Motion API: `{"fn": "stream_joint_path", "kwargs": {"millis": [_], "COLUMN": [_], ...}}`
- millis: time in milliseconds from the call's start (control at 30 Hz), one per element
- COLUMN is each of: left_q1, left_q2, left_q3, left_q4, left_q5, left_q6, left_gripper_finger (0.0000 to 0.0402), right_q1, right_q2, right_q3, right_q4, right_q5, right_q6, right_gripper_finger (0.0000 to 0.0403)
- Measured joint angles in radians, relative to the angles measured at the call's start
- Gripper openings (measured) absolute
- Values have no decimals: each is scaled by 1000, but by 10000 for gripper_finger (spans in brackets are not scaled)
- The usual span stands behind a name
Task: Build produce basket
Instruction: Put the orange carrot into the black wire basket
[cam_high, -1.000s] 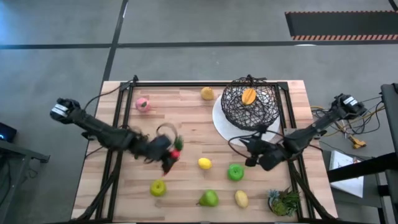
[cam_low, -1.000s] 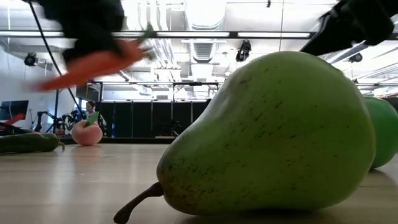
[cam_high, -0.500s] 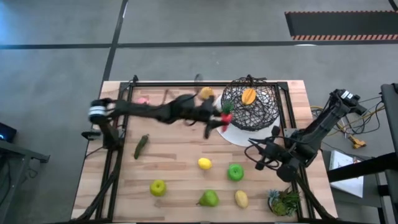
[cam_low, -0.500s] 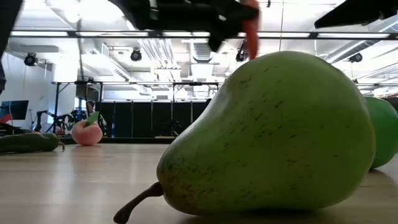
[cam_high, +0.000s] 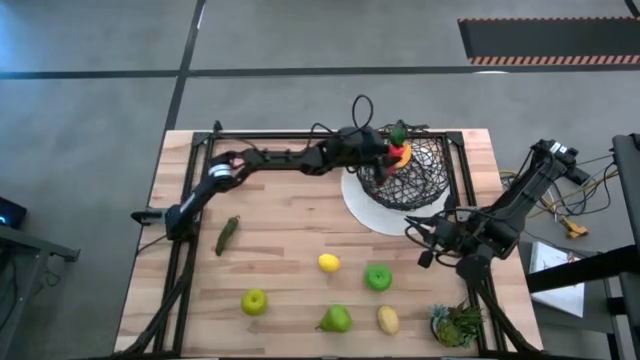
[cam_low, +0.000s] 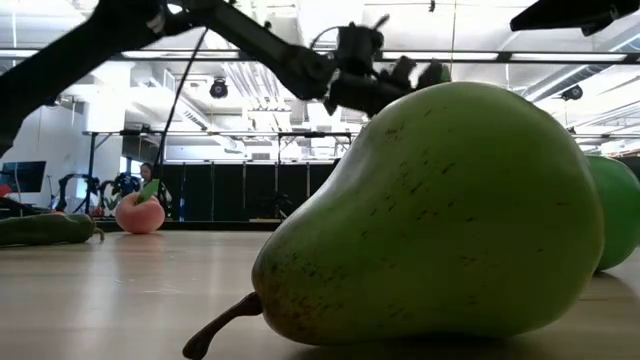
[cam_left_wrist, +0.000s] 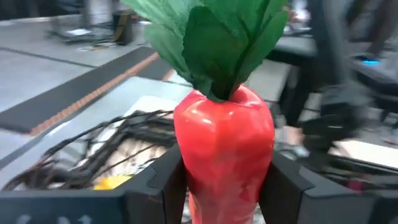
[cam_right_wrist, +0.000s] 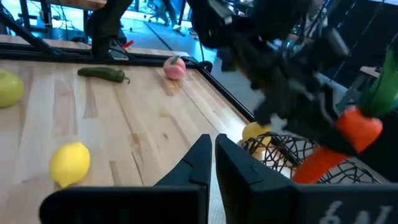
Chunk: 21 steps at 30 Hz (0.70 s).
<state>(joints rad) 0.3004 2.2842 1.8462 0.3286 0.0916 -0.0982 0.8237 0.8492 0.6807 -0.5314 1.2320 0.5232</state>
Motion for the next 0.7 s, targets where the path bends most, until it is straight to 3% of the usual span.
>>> {"fn": "stream_joint_path", "kwargs": {"millis": [300, 700], "left_q1": [32, 36], "left_q2": [53, 54], "left_q3": [1, -17], "left_q4": [-3, -40], "left_q5": [-48, -120], "left_q6": [-128, -158], "left_gripper_finger": [146, 148], "right_q1": [6, 5], "right_q2": [-3, 17], "right_q3": [0, -3], "right_q4": [-11, -14], "right_q5": [-1, -2], "right_q6": [1, 49], "right_gripper_finger": [13, 13]}}
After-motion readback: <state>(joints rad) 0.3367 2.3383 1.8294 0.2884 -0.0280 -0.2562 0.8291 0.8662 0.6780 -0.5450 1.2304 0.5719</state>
